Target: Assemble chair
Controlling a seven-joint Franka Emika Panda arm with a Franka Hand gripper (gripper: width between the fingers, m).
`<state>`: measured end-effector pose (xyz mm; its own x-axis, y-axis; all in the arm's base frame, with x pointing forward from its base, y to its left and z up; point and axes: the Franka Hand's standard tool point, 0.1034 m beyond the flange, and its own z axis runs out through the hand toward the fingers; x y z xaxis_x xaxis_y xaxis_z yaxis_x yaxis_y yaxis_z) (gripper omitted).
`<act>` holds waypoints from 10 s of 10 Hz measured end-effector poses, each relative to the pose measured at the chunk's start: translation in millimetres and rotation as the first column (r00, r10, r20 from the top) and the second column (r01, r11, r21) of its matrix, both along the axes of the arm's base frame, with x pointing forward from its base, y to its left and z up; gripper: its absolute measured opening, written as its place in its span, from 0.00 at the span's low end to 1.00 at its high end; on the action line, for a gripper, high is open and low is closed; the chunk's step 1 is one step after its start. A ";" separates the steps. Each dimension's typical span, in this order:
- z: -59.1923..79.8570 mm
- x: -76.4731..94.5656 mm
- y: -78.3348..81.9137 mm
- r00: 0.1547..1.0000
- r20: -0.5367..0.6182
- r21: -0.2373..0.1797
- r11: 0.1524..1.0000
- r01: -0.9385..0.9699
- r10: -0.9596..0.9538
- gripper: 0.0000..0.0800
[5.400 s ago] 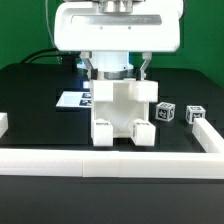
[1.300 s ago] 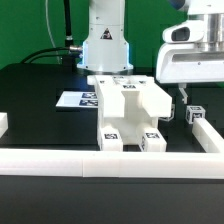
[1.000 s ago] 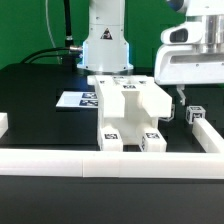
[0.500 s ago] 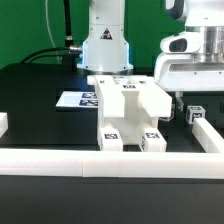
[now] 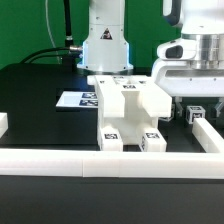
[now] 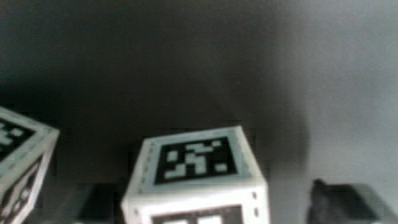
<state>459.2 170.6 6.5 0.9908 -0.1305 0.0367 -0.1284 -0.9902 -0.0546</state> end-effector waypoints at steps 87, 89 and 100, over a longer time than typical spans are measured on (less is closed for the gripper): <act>109.3 100.1 -109.5 0.989 0.016 0.016 0.989 -0.147 0.147 0.81; 108.9 99.9 -112.5 0.957 0.024 0.007 0.957 -0.288 0.288 0.81; 108.5 99.8 -113.9 0.923 0.025 -0.007 0.923 -0.384 0.384 0.34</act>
Offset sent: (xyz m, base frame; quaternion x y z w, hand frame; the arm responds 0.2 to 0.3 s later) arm 0.0126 -0.0063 0.0243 0.0075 -0.0167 -0.0085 0.9998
